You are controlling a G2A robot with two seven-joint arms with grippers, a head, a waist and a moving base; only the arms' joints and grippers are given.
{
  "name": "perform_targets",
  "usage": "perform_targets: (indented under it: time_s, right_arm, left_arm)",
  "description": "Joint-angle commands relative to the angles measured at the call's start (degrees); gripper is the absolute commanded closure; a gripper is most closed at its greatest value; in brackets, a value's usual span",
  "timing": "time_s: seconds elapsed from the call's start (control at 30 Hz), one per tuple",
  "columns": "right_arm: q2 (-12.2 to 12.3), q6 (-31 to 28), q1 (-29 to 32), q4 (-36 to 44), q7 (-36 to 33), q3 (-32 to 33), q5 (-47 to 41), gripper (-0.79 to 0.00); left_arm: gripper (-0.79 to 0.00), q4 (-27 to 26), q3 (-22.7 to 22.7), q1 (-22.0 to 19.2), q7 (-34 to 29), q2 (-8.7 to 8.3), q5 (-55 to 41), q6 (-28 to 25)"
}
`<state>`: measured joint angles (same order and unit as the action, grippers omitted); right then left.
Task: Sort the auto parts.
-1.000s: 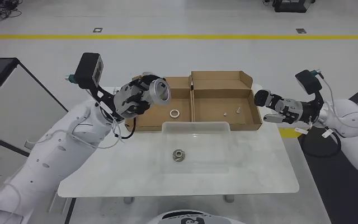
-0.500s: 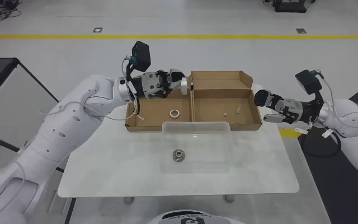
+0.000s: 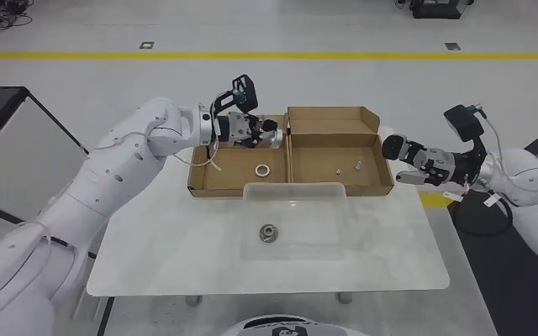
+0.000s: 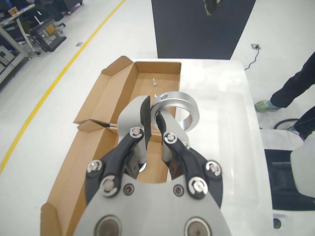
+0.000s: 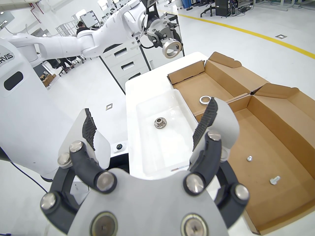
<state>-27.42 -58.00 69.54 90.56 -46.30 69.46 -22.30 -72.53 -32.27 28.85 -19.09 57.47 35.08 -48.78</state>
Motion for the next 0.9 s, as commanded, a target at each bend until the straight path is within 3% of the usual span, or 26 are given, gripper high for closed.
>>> perform_targets:
  time_s: [0.0, 0.27, 0.57, 0.87]
  right_arm:
    - [0.00, 0.00, 0.00, 0.00, 0.00, 0.00, 0.00, -0.785]
    - [0.00, 0.00, 0.00, 0.00, 0.00, 0.00, 0.00, -0.785]
    - [0.00, 0.00, 0.00, 0.00, 0.00, 0.00, 0.00, -0.785]
    - [0.00, 0.00, 0.00, 0.00, 0.00, 0.00, 0.00, -0.785]
  left_arm:
    - [0.000, 2.85, 1.54, -1.59, -0.92, 1.28, 1.17, -0.32]
    - [0.000, 15.58, 7.47, -6.63, -2.73, 6.88, 8.15, -1.94]
    - [0.000, 28.29, 12.38, -8.89, -1.17, 12.93, 14.76, -3.58]
    - [0.000, 37.73, 16.74, -10.06, 1.66, 18.11, 25.22, -5.69]
